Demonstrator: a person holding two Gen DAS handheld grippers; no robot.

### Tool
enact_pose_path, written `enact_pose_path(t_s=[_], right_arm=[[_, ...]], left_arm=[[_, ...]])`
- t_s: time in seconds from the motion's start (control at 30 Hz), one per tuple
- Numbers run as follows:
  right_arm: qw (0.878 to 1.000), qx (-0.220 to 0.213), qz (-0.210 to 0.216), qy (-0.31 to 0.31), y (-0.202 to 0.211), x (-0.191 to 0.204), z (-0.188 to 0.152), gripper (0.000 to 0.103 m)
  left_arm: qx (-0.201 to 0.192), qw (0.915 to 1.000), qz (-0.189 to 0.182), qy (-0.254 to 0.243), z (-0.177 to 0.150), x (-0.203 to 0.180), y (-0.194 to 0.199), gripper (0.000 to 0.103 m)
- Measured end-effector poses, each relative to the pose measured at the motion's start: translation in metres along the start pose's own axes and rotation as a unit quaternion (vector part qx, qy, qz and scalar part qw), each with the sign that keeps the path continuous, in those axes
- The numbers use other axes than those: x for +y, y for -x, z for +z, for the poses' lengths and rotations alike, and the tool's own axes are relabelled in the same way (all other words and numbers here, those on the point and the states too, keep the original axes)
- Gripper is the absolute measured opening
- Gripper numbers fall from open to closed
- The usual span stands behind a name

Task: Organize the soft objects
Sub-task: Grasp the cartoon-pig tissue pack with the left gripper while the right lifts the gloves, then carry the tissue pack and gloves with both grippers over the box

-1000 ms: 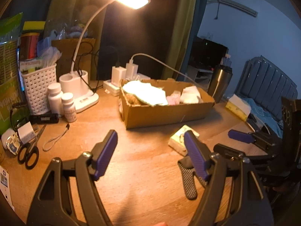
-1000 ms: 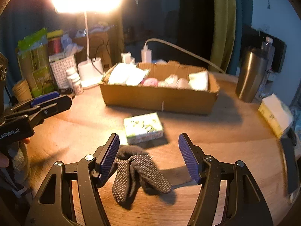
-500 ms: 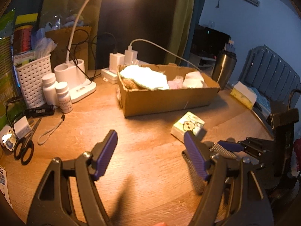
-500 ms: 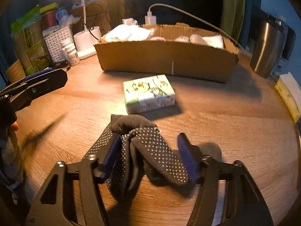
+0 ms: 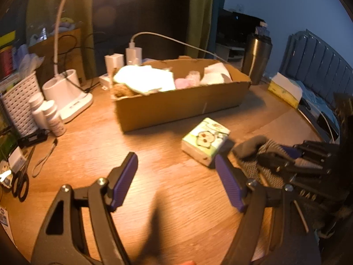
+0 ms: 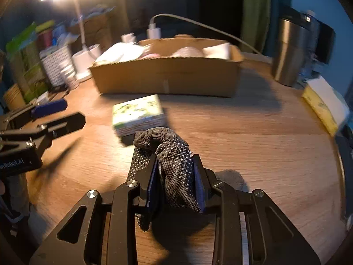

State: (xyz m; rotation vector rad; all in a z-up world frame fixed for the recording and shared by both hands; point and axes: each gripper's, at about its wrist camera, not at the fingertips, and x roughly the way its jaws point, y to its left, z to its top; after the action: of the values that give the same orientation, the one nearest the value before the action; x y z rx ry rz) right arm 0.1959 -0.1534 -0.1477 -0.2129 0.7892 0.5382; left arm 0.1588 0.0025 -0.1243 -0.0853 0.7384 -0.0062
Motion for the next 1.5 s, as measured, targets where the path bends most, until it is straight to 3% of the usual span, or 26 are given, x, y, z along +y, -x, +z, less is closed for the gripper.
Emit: enact_pose_path(t_s=[0.23, 0.5, 0.87, 1.13, 1.5], right_arm=[[0.999, -0.016, -0.003, -0.037, 0.008, -0.041, -0.004, 0.032], [0.998, -0.028, 0.001, -0.051, 0.011, -0.062, -0.003, 0.032], [0.997, -0.035, 0.002, -0.062, 0.008, -0.081, 0.002, 0.032], [0.997, -0.035, -0.001, -0.064, 0.006, -0.080, 0.004, 0.032], [0.998, -0.046, -0.006, -0.050, 0.018, -0.067, 0.009, 0.032]], left_arm=[[0.024, 0.9992, 0.004, -0.031, 0.010, -0.026, -0.026, 0.074], [0.042, 0.9980, 0.014, -0.044, 0.019, -0.040, -0.053, 0.074], [0.069, 0.9960, -0.004, -0.056, 0.025, -0.045, -0.082, 0.074], [0.053, 0.9962, -0.024, -0.065, 0.023, -0.047, -0.075, 0.060], [0.016, 0.9976, -0.038, -0.056, 0.023, -0.044, -0.041, 0.058]])
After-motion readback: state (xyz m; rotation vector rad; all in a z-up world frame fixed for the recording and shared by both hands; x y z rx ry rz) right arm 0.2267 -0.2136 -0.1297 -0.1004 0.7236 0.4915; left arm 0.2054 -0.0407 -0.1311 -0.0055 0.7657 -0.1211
